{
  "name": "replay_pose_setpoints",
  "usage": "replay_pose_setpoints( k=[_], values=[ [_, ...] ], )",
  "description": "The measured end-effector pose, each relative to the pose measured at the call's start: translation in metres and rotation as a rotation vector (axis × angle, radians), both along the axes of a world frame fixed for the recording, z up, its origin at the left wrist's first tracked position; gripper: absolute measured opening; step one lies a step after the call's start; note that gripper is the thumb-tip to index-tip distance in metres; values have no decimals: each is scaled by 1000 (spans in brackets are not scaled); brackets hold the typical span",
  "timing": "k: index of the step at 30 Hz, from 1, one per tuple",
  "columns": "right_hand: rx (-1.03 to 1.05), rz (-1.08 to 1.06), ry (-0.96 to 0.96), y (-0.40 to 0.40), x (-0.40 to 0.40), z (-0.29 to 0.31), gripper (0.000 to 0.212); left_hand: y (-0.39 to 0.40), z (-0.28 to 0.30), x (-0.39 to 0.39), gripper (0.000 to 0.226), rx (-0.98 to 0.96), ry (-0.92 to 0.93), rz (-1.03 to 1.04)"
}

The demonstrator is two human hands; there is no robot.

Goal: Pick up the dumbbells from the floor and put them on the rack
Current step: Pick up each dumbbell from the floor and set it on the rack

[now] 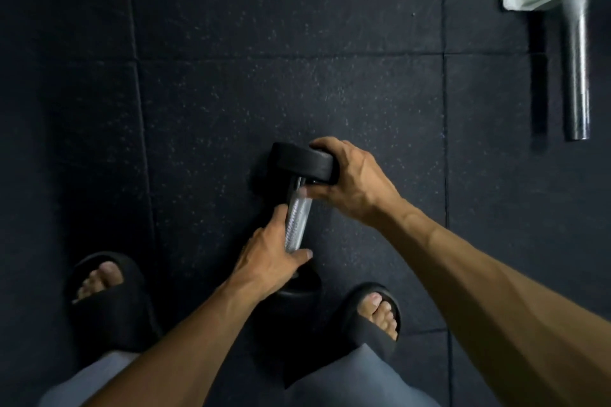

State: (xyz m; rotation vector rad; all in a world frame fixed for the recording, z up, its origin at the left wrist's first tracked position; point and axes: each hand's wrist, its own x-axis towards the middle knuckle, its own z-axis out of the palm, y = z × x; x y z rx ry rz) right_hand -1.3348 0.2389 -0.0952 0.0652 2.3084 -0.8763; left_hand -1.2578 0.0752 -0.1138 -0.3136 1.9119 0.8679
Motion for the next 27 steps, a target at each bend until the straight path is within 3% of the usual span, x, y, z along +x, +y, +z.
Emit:
replay_pose_setpoints(
  k=[7,13,19,27],
  values=[
    [-21,3,65,0,-2,5,48,-1,8,-2,66,-23,11,16],
    [-51,7,93,-3,-15,59,41,-4,66,-12,59,13,47,76],
    [-47,59,172,-21,-55,175,33,-22,172,-41,52,73,139,134],
    [6,105,378,-62,-128,395,28,-67,364,-123,56,176,350,115]
  ],
)
